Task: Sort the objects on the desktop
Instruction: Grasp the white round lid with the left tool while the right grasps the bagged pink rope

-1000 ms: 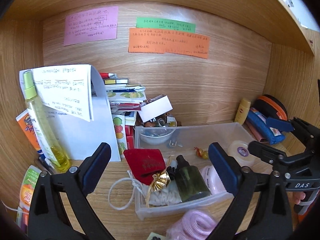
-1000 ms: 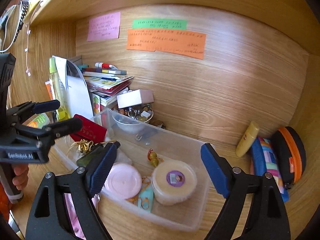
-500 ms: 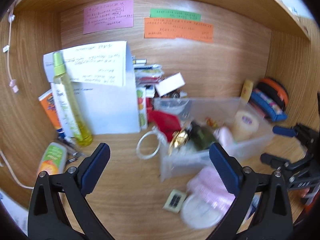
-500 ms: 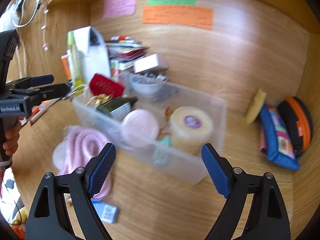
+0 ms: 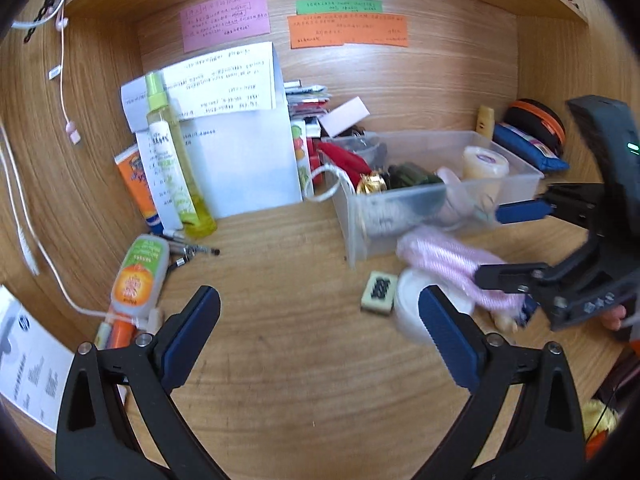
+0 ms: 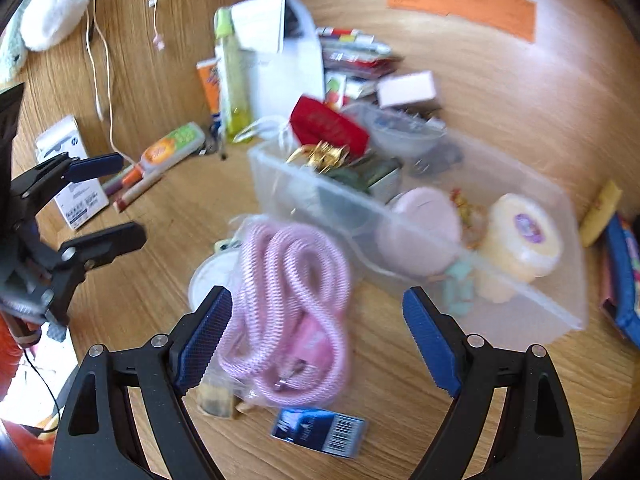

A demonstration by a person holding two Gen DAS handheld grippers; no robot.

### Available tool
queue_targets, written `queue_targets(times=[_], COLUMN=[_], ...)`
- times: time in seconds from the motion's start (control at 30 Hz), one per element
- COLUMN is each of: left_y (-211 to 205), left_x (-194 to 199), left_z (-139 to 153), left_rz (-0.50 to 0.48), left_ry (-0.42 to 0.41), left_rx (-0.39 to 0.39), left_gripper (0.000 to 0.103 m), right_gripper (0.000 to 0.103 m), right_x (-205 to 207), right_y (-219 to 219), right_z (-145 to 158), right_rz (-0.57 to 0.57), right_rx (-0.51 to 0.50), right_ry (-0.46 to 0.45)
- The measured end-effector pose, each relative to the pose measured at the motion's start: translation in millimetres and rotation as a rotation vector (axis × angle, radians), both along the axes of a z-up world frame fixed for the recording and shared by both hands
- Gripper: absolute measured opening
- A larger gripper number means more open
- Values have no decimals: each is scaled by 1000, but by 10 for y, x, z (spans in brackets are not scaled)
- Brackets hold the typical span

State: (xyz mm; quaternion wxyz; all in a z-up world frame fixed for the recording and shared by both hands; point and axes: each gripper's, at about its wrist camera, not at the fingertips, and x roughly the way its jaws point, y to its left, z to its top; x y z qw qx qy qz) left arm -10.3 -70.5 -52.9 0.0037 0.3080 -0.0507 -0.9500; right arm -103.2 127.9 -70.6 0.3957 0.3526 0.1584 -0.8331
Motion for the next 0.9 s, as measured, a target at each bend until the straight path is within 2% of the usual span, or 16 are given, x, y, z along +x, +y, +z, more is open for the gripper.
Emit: queue_targets(times=[0.13, 0.33, 0.4, 0.47, 0.63, 0.8, 0.9], left_y=[-46, -84, -64, -24, 135, 310, 350], left_x=[66, 56, 51, 34, -43, -146, -217], left_z=[-126, -252, -272, -281, -297, -324, -368], left_rz=[-6, -19, -30, -43, -93, -124, -129], left_ry=[-35, -88, -96, -100, -116, -131, -164], left_rx=[46, 89, 97, 98, 97, 64, 82], left_gripper=[101, 101, 101, 101, 101, 101, 101], right_gripper=[85, 83, 75, 71, 71, 71, 73], right_x=[-93, -210, -216, -204, -174, -249, -308], right_y=[-123, -105, -85, -53, 48, 57, 26], right_z=[-133, -147, -150, -136, -110, -102, -109], right_rz=[2, -11, -6, -2, -7, 7, 27], right_rx=[20, -7, -15, -11, 35, 38, 29], right_ry=[-77, -126, -140, -135, -88, -121, -149])
